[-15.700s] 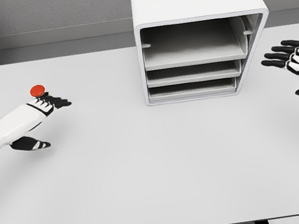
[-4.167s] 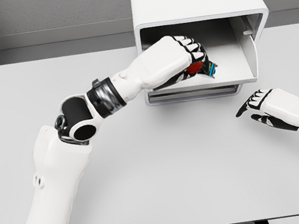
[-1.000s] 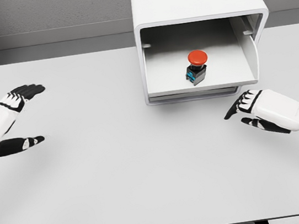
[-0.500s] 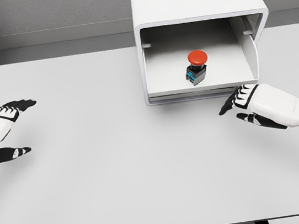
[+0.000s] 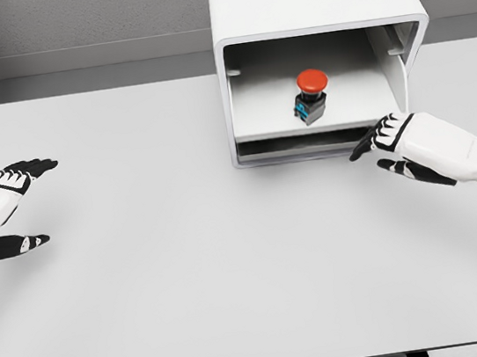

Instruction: Slide open multi-storey tabletop storage cabinets and put open load switch and slide close multi-storey tabletop storage cabinets

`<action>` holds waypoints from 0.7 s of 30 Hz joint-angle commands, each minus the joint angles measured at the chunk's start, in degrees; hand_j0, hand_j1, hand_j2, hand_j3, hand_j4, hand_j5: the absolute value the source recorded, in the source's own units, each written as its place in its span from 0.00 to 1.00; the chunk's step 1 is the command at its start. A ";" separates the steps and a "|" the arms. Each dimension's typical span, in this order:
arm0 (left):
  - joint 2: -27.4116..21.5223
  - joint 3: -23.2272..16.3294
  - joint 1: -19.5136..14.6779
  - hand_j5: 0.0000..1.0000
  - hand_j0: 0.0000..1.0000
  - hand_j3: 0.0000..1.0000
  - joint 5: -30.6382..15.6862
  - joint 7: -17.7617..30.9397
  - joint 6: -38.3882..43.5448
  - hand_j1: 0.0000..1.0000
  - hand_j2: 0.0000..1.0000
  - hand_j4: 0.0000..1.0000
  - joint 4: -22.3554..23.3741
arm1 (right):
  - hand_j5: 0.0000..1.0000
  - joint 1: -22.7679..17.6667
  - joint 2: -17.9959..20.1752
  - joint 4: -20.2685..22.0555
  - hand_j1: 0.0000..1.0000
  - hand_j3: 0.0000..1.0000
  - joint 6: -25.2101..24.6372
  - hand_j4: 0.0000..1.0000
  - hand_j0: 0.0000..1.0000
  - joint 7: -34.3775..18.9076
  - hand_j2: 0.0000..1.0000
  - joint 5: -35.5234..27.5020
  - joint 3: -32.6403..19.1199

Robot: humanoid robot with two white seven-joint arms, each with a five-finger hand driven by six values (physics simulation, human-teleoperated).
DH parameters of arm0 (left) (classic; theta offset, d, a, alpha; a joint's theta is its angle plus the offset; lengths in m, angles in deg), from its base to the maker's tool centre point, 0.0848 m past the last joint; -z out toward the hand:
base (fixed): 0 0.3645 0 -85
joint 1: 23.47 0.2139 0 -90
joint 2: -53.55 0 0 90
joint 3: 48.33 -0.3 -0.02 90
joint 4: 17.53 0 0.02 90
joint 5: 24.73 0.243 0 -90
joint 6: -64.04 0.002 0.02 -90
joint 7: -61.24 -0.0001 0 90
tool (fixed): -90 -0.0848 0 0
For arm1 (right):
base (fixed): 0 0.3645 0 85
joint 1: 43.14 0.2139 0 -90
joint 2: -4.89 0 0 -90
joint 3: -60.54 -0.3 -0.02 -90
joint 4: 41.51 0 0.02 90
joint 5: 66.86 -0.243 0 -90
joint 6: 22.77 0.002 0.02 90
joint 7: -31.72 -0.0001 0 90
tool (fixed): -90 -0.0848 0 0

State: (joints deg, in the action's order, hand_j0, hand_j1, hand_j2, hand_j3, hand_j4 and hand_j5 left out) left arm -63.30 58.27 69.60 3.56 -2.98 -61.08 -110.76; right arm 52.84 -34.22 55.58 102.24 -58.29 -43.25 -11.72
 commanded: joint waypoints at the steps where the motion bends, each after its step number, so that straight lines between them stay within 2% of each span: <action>1: -0.04 0.01 0.00 1.00 1.00 1.00 -0.44 -0.03 0.13 1.00 1.00 1.00 -0.02 | 0.61 0.09 -0.27 -0.14 0.61 0.61 -0.01 0.61 0.61 0.02 0.61 -0.32 0.01; 15: -0.04 0.01 0.26 1.00 1.00 1.00 -0.61 -0.03 0.13 1.00 1.00 1.00 -0.11 | 0.62 5.89 -2.29 -5.24 0.62 0.62 -0.01 0.62 0.62 0.02 0.62 0.56 3.79; 18: 0.04 0.01 0.26 1.00 1.00 1.00 -0.61 -0.03 0.13 1.00 1.00 1.00 -0.11 | 0.62 9.23 -3.34 -7.17 0.62 0.62 -0.01 0.62 0.62 0.02 0.62 0.56 6.78; 21: -0.04 0.01 0.26 1.00 1.00 1.00 -0.61 -0.03 0.13 1.00 1.00 1.00 -0.11 | 0.62 9.49 -3.52 -7.79 0.62 0.62 -0.01 0.62 0.62 0.02 0.62 0.56 7.04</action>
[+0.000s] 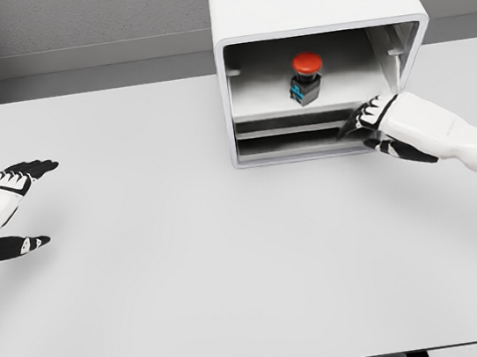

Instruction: Slide open multi-storey tabletop storage cabinets and put open load switch and slide close multi-storey tabletop storage cabinets

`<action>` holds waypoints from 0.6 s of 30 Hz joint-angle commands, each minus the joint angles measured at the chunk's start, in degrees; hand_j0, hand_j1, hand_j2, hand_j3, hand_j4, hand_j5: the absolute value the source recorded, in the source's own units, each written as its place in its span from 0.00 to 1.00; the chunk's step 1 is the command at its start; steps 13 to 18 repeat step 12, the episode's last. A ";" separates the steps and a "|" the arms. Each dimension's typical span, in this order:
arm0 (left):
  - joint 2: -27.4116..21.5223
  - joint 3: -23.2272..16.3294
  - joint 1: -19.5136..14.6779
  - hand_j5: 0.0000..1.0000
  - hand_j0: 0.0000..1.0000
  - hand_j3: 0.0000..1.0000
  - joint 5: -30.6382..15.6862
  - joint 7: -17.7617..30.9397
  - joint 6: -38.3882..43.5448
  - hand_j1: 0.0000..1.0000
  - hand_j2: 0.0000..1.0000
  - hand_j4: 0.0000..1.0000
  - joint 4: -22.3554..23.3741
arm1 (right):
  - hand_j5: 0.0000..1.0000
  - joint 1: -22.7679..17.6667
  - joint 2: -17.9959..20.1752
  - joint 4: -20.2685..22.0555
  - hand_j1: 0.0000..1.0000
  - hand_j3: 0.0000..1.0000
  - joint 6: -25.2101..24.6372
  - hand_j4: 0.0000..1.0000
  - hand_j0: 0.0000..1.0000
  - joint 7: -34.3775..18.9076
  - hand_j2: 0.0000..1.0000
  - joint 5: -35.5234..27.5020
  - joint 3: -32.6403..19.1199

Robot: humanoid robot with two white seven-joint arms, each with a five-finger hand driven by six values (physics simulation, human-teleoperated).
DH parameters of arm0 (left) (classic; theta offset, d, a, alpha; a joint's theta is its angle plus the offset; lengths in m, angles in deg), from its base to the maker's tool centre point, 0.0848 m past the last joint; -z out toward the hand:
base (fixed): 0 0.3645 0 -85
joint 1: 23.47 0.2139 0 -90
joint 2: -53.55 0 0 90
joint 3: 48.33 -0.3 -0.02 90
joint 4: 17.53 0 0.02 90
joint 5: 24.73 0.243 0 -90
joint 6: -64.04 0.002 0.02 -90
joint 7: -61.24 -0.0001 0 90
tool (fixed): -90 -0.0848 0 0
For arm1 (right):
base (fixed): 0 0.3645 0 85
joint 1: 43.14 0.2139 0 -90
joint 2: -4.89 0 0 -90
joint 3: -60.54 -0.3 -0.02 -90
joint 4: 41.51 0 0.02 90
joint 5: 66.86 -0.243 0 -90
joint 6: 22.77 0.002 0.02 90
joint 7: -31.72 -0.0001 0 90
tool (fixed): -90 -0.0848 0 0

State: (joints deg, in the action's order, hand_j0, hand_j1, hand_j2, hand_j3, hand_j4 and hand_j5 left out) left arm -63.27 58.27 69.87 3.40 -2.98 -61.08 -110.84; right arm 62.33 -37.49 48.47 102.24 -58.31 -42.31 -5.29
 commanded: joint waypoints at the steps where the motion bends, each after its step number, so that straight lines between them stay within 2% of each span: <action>1: -0.07 0.01 0.00 1.00 1.00 1.00 -0.45 -0.03 0.13 1.00 1.00 1.00 -0.03 | 0.62 0.00 -0.16 -0.68 0.62 0.62 -0.01 0.62 0.62 0.03 0.62 -0.38 0.62; 4: -0.07 0.01 0.09 1.00 1.00 1.00 -0.54 -0.03 0.13 1.00 1.00 1.00 -0.03 | 0.63 -0.62 0.72 -0.33 0.63 0.63 -0.01 0.63 0.63 0.21 0.63 -0.55 0.19; 8: 0.02 0.10 0.26 1.00 1.00 1.00 -0.36 -0.03 0.13 1.00 1.00 1.00 -0.03 | 0.63 -2.02 6.34 -1.38 0.63 0.63 -0.01 0.63 0.63 0.74 0.63 -1.08 -0.60; 10: 0.02 0.10 0.18 1.00 1.00 1.00 -0.27 -0.03 0.13 1.00 1.00 1.00 -0.12 | 0.63 -5.97 7.75 -3.76 0.63 0.63 -0.01 0.63 0.63 0.82 0.63 -1.17 -6.49; 12: 0.02 0.01 0.26 1.00 1.00 1.00 -0.01 -0.03 0.13 1.00 1.00 1.00 -0.12 | 0.65 -8.96 9.07 -4.29 0.65 0.65 -0.01 0.65 0.65 0.82 0.65 -1.26 -9.39; 18: 0.02 0.01 0.26 1.00 1.00 1.00 -0.01 -0.03 0.13 1.00 1.00 1.00 -0.12 | 0.65 -8.96 9.07 -4.29 0.65 0.65 -0.01 0.65 0.65 0.82 0.65 -1.26 -9.39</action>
